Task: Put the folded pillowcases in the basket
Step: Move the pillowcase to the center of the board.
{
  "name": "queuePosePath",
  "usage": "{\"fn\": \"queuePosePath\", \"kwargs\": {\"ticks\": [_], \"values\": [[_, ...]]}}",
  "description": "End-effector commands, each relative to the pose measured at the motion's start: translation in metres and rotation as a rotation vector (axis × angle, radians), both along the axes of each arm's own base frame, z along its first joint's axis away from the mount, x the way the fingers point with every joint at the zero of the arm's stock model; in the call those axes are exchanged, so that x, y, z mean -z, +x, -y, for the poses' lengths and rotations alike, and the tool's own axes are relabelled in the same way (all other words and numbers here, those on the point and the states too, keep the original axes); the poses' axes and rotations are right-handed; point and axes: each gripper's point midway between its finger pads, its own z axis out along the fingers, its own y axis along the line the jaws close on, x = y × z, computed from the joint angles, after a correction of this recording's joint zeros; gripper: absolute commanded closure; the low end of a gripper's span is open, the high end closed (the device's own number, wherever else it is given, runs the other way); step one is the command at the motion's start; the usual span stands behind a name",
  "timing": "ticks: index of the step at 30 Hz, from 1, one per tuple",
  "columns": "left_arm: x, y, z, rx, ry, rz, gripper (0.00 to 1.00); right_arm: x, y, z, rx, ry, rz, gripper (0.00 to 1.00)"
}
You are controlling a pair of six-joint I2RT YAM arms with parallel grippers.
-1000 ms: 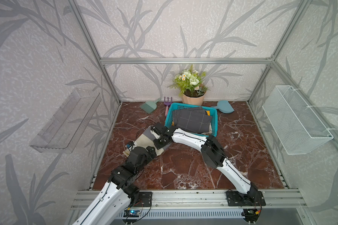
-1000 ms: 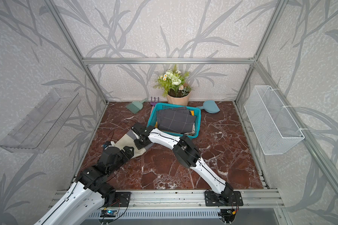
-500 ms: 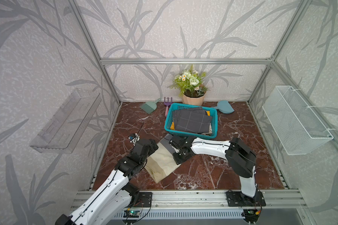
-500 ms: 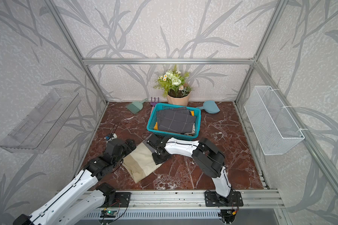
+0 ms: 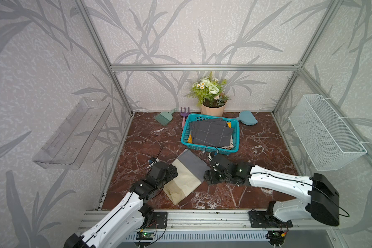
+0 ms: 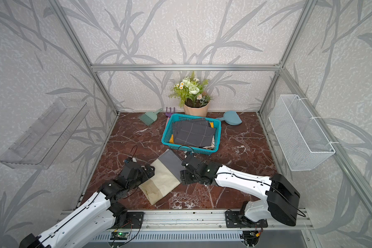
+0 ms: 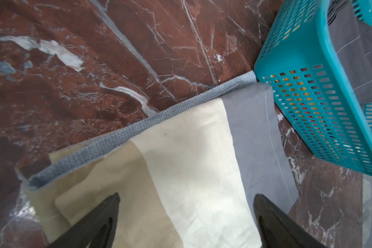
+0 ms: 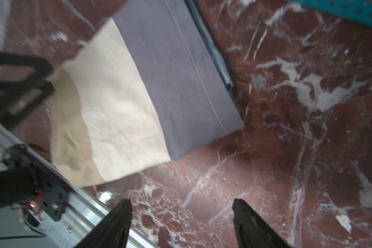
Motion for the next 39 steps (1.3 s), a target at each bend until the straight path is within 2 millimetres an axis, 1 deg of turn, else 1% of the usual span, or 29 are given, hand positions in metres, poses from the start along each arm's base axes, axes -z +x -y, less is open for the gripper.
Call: {"fn": "queuePosePath", "kwargs": {"ticks": [1, 2, 5, 7, 10, 11, 13, 14, 16, 20, 22, 23, 28, 31, 33, 35, 37, 38, 39], "values": [[-0.001, -0.005, -0.015, -0.078, 0.008, 0.015, 0.01, -0.002, 0.021, -0.021, -0.073, 0.006, 0.093, 0.92], [-0.004, -0.004, -0.016, -0.087, 0.003, 0.026, 0.01, 0.002, 0.025, -0.027, -0.087, -0.013, 0.095, 1.00], [-0.012, 0.000, -0.018, -0.102, 0.010, 0.048, 0.01, 0.017, 0.038, -0.051, -0.152, -0.077, 0.082, 1.00], [-0.015, 0.002, -0.019, -0.105, 0.024, 0.052, 0.00, 0.030, 0.049, -0.068, -0.181, -0.110, 0.071, 1.00], [-0.017, 0.006, -0.017, -0.101, 0.026, 0.061, 0.00, 0.048, 0.064, -0.088, -0.207, -0.139, 0.065, 1.00], [-0.016, 0.007, -0.016, -0.100, 0.025, 0.062, 0.01, 0.052, 0.068, -0.091, -0.209, -0.148, 0.059, 1.00], [-0.014, 0.007, -0.016, -0.097, 0.028, 0.057, 0.01, 0.066, 0.075, -0.093, -0.201, -0.178, 0.038, 1.00], [-0.013, 0.007, -0.016, -0.096, 0.028, 0.056, 0.01, 0.073, 0.077, -0.090, -0.193, -0.195, 0.026, 1.00], [-0.011, 0.006, -0.016, -0.093, 0.028, 0.051, 0.00, 0.088, 0.078, -0.078, -0.169, -0.237, -0.015, 1.00], [-0.008, 0.004, -0.015, -0.089, 0.024, 0.049, 0.01, 0.108, 0.071, -0.045, -0.129, -0.319, -0.094, 1.00], [-0.006, 0.003, -0.015, -0.081, 0.023, 0.044, 0.01, 0.116, 0.064, -0.026, -0.111, -0.350, -0.122, 1.00], [-0.005, 0.003, -0.014, -0.079, 0.023, 0.040, 0.00, 0.119, 0.059, -0.020, -0.105, -0.357, -0.132, 1.00], [0.005, -0.001, -0.007, -0.036, 0.019, 0.006, 0.00, 0.130, 0.028, 0.018, -0.032, -0.384, -0.210, 1.00], [0.013, -0.006, -0.001, 0.006, 0.008, -0.025, 0.00, 0.132, 0.011, 0.041, 0.042, -0.392, -0.250, 1.00], [0.022, -0.011, 0.006, 0.052, -0.013, -0.053, 0.00, 0.131, 0.001, 0.054, 0.094, -0.382, -0.272, 1.00], [0.033, -0.017, 0.017, 0.109, -0.040, -0.088, 0.00, 0.124, -0.004, 0.060, 0.130, -0.348, -0.272, 1.00], [0.045, -0.023, 0.025, 0.162, -0.061, -0.122, 0.00, 0.117, -0.005, 0.059, 0.178, -0.290, -0.270, 1.00], [0.048, -0.025, 0.029, 0.182, -0.069, -0.133, 0.00, 0.112, -0.004, 0.058, 0.182, -0.271, -0.258, 0.93], [0.051, -0.027, 0.032, 0.206, -0.076, -0.141, 0.00, 0.106, -0.002, 0.056, 0.181, -0.256, -0.244, 0.78]]}}
